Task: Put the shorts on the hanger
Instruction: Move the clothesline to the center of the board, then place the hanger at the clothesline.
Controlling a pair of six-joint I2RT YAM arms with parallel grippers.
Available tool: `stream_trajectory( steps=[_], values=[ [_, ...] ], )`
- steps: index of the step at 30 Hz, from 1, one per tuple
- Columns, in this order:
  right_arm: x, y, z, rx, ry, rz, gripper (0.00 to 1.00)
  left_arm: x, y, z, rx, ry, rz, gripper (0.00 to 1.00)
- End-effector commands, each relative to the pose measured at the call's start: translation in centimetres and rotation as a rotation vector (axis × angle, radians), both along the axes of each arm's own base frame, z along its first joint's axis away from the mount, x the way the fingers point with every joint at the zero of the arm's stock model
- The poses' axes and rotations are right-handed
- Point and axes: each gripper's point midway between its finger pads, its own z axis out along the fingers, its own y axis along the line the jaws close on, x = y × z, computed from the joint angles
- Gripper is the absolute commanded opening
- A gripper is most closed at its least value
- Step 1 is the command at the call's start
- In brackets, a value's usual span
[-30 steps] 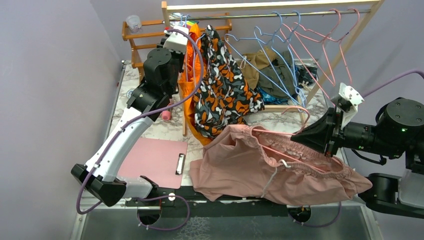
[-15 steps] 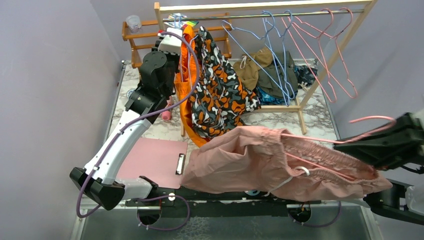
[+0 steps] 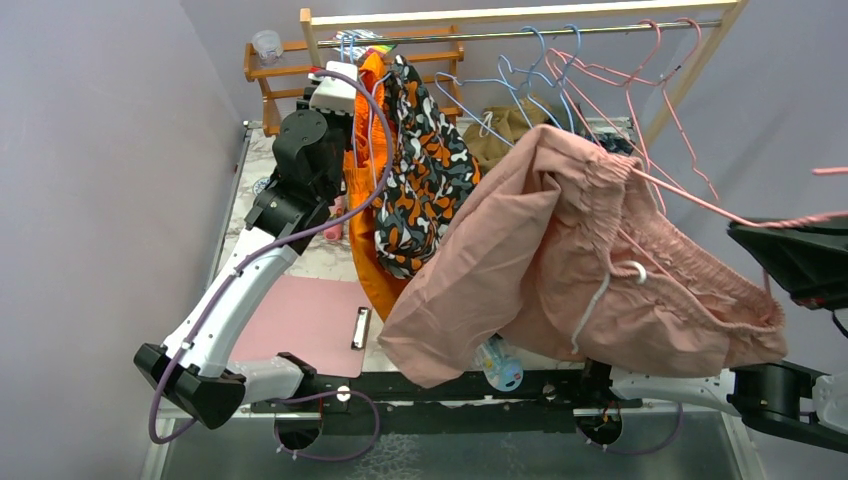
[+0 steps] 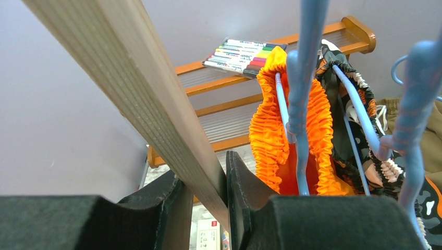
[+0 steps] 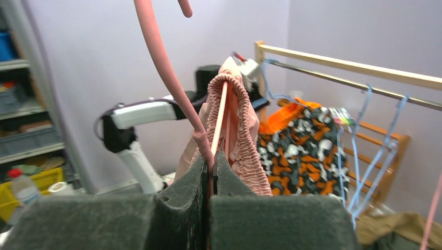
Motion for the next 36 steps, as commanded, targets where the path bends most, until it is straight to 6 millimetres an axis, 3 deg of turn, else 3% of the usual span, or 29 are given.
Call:
stream_trajectory(
  steps=[1,8,13,16,20,23,25,31,36],
  values=[
    [4.0,-1.3,1.1,0.048,0.000,-0.231,0.01,-0.9,3.6,1.1,0.086,-0.025,0.134,0.00],
    [8.3,-1.8,-0.8,-0.050,0.046,-0.479,0.01,-0.7,3.8,0.5,0.102,-0.020,0.143,0.00],
    [9.0,-3.4,-0.2,-0.025,0.059,-0.557,0.01,-0.5,4.0,1.0,0.113,-0.030,0.155,0.00],
    [8.0,-4.6,0.9,0.032,0.041,-0.531,0.01,-0.5,4.2,1.4,0.113,-0.039,0.164,0.00],
    [4.7,-5.4,2.9,0.129,-0.042,-0.379,0.01,-0.6,4.5,1.5,0.119,-0.042,0.174,0.00],
    [4.2,-5.7,2.6,0.119,-0.044,-0.355,0.01,-0.7,4.4,1.5,0.116,-0.044,0.170,0.00],
    [4.8,-4.5,1.4,0.054,-0.023,-0.359,0.01,-0.7,4.3,1.3,0.110,-0.040,0.159,0.00],
    [7.9,2.0,-4.9,-0.223,0.070,-0.362,0.01,-0.6,3.0,0.1,0.090,-0.010,0.086,0.00],
    [10.5,4.9,-8.4,-0.317,0.123,-0.430,0.01,-0.6,2.4,-1.2,0.078,0.011,0.049,0.00]
  ],
)
